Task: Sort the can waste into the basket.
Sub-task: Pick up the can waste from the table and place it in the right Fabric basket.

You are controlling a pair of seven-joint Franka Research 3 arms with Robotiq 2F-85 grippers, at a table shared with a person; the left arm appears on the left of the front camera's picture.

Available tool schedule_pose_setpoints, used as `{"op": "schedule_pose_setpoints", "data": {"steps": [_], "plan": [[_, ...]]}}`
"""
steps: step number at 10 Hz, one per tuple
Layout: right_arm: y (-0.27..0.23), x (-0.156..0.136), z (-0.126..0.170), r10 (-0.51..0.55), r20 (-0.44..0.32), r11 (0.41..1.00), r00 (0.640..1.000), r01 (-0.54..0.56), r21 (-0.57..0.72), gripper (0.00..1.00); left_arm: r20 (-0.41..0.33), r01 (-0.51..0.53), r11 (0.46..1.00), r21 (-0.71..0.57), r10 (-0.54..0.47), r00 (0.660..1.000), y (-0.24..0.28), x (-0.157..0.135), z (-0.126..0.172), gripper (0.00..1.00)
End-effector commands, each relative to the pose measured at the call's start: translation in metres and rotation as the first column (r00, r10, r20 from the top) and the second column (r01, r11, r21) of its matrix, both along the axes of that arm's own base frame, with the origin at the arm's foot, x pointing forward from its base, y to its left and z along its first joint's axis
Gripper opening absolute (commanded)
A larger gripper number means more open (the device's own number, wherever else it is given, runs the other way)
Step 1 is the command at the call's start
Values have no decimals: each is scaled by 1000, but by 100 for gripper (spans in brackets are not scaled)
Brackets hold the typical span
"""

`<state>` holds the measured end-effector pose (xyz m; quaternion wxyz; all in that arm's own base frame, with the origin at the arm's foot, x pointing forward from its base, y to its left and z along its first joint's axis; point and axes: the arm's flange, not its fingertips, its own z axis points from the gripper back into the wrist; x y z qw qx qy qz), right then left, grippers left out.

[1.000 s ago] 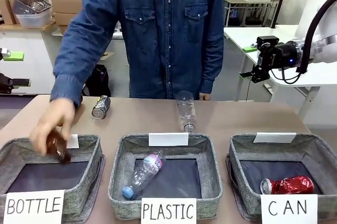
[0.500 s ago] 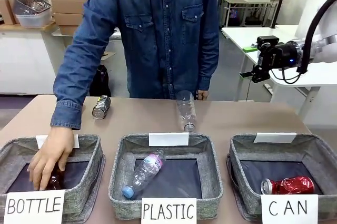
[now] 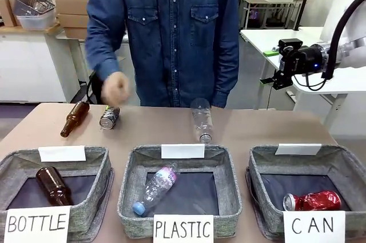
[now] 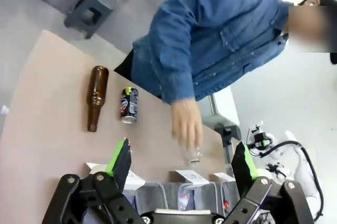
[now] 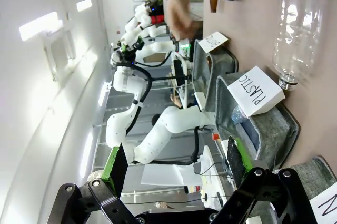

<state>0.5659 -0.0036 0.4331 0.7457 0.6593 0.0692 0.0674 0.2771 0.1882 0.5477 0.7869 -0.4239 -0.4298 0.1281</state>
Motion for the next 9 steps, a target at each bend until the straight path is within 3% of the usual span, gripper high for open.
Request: {"op": "schedule_pose_setpoints", "data": {"steps": [1,3,4,5,6,8,9], "plan": [[-1,-3,2,20,21,1000,1000,-20,-5,100,-7,19,996,85,-19,1000,-19,-1,6,100],[-1,-3,2,20,21,1000,1000,-20,-5,100,-31,166,977,137,-163,986,-59,23,1,100],[-1,-3,2,20,21,1000,1000,-20,-5,100,-58,293,942,164,-288,956,-98,53,-10,100],[-1,-3,2,20,21,1000,1000,-20,-5,100,-120,296,920,256,-274,954,-134,83,-27,100],[-1,-3,2,20,21,1000,1000,-20,-5,100,-190,372,882,288,-328,925,-169,104,-42,100],[-1,-3,2,20,21,1000,1000,-20,-5,100,-240,370,808,459,-288,927,-224,130,-69,100],[-1,-3,2,20,21,1000,1000,-20,-5,100,-245,372,743,556,-281,928,-253,142,-84,100]]}}
